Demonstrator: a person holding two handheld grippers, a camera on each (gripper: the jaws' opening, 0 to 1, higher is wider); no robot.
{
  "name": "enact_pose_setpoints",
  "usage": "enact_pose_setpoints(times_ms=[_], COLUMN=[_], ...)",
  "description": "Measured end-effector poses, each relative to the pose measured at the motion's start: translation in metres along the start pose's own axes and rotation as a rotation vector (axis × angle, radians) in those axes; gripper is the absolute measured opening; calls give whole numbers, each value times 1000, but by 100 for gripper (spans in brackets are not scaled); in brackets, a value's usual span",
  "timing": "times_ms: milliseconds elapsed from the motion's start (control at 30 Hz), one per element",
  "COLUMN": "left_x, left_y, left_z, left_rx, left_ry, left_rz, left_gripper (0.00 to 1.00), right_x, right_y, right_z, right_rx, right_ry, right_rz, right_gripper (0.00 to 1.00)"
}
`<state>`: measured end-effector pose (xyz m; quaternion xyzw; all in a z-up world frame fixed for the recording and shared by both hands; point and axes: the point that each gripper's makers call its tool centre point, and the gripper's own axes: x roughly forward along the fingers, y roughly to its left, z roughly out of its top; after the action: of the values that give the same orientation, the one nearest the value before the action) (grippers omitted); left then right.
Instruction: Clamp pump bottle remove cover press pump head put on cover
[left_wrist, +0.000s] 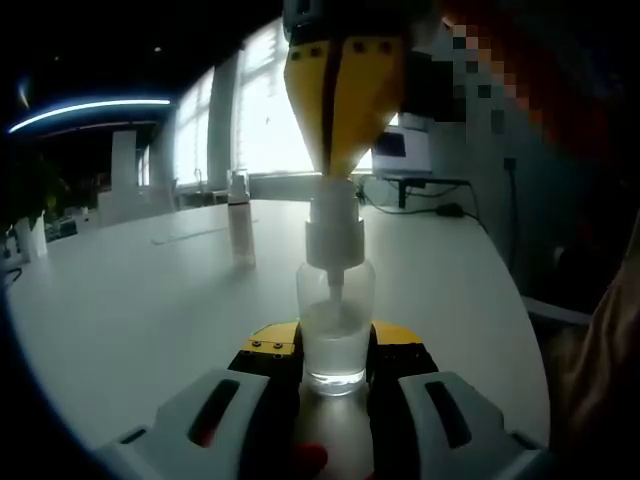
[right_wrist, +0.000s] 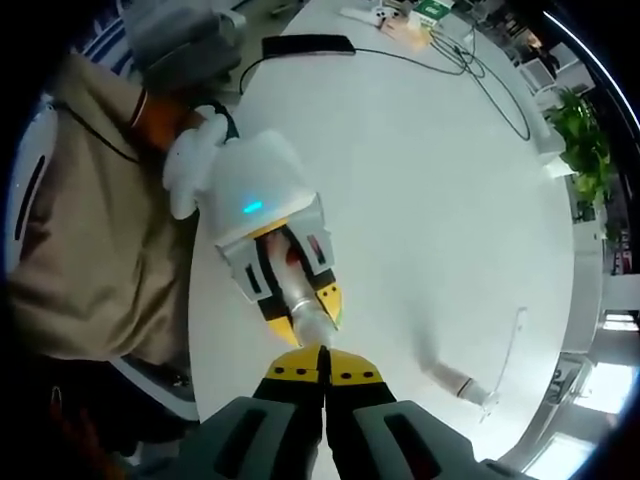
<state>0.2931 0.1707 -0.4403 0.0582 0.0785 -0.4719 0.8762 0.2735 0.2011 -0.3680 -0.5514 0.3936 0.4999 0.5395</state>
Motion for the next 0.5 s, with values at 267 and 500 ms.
enact_pose_setpoints(times_ms=[267,500], left_x=[0,0], left_y=[-1,-1], left_z=[0,0], left_rx=[-1,-1], left_ry=[0,0], left_rz=[1,0], left_gripper=[15,15], right_x=[0,-1], right_y=[0,0], right_z=[0,0], right_rx=[-5,-3], right_ry=[2,-20], right_rz=[-12,-20], right_gripper=[0,0])
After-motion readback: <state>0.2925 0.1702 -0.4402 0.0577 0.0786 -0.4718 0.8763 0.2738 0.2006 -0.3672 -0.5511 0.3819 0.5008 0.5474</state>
